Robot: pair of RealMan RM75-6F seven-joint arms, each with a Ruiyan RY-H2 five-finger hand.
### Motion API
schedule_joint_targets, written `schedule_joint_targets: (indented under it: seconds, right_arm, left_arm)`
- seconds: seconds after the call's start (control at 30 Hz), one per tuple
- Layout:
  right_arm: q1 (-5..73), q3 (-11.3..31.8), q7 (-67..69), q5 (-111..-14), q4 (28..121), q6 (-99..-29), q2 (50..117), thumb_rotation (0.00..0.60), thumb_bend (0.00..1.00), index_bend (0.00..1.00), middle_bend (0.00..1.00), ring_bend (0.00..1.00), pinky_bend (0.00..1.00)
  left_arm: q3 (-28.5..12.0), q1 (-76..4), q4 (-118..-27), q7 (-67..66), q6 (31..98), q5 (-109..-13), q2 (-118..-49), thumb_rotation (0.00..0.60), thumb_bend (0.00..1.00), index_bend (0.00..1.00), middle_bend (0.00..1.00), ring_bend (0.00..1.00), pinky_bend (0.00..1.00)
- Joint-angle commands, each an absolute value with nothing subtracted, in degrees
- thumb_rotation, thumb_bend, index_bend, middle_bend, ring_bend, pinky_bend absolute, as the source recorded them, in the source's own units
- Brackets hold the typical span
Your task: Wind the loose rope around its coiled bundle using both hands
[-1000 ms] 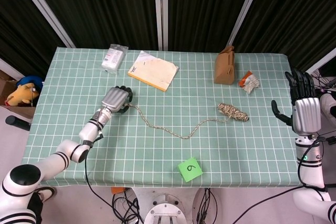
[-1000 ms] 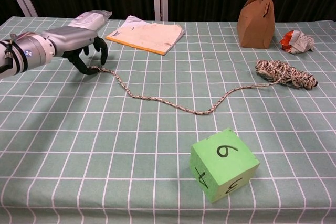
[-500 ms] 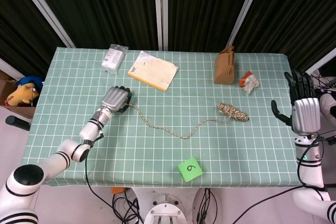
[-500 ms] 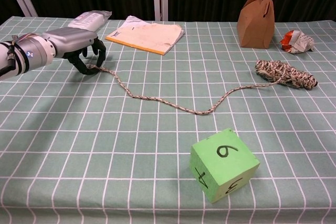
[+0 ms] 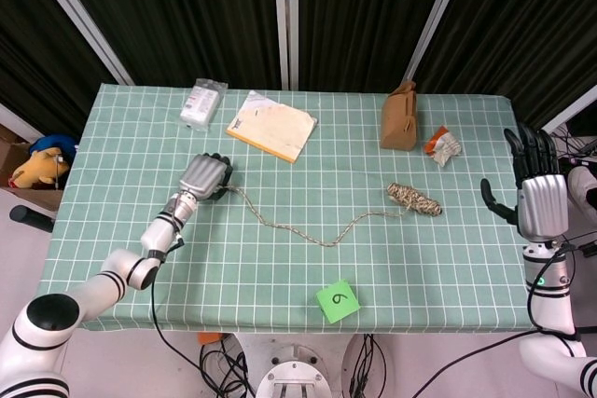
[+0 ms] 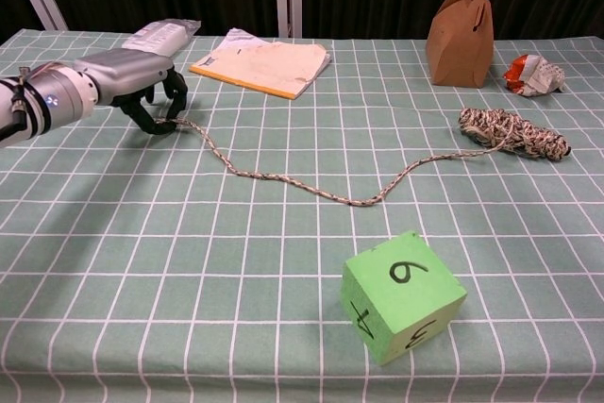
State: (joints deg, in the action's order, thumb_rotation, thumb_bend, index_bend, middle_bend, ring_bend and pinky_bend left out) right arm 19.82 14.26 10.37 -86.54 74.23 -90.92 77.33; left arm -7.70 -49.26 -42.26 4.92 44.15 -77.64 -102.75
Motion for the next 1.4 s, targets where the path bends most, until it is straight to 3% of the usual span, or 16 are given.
schedule_joint_targets:
  seconds: [0.03, 0.47, 0.87, 1.17, 1.4]
  right_arm:
    - [19.8, 14.2, 10.4, -86.6, 74.2, -90.9, 77.3, 0.6, 0.37, 0.0, 0.0, 0.0, 0.0]
    - [19.8, 12.5, 9.0, -87.7, 75.1, -89.5, 77.2, 0.6, 0.37, 0.0, 0.0, 0.0, 0.0]
    - [22.7, 8.7, -7.2, -75.5, 83.3, -68.3, 75.1, 0.6, 0.33, 0.0, 0.07, 0.0, 0.11]
    - [25.8, 8.9, -14.8, -65.4, 82.1, -58.7, 77.6, 0.6, 0.29, 0.0, 0.15, 0.0, 0.15]
    - [27.7, 10.9, -14.6, -60.8, 78.0, -57.3, 82.8, 0.6, 0.29, 0.17, 0.25, 0.12, 0.26]
  left_arm:
    - [-7.8, -48.5, -43.3, 5.3, 46.5, -78.3, -102.3, 0.6, 0.43, 0.71, 0.38, 0.32, 0.42]
    - [-8.2, -43.5, -54.0, 7.5, 57.8, -80.1, -96.0, 0.6, 0.47, 0.76, 0.44, 0.37, 0.47]
    - [-7.3, -37.1, -65.0, 4.9, 66.7, -80.7, -89.3, 0.6, 0.5, 0.77, 0.46, 0.38, 0.48]
    - [-7.4, -33.8, -68.4, 4.1, 70.5, -80.7, -86.4, 0.6, 0.51, 0.77, 0.47, 0.39, 0.49]
    - [-7.5, -33.1, -68.5, 4.9, 70.7, -80.8, -86.3, 0.6, 0.52, 0.77, 0.47, 0.39, 0.49]
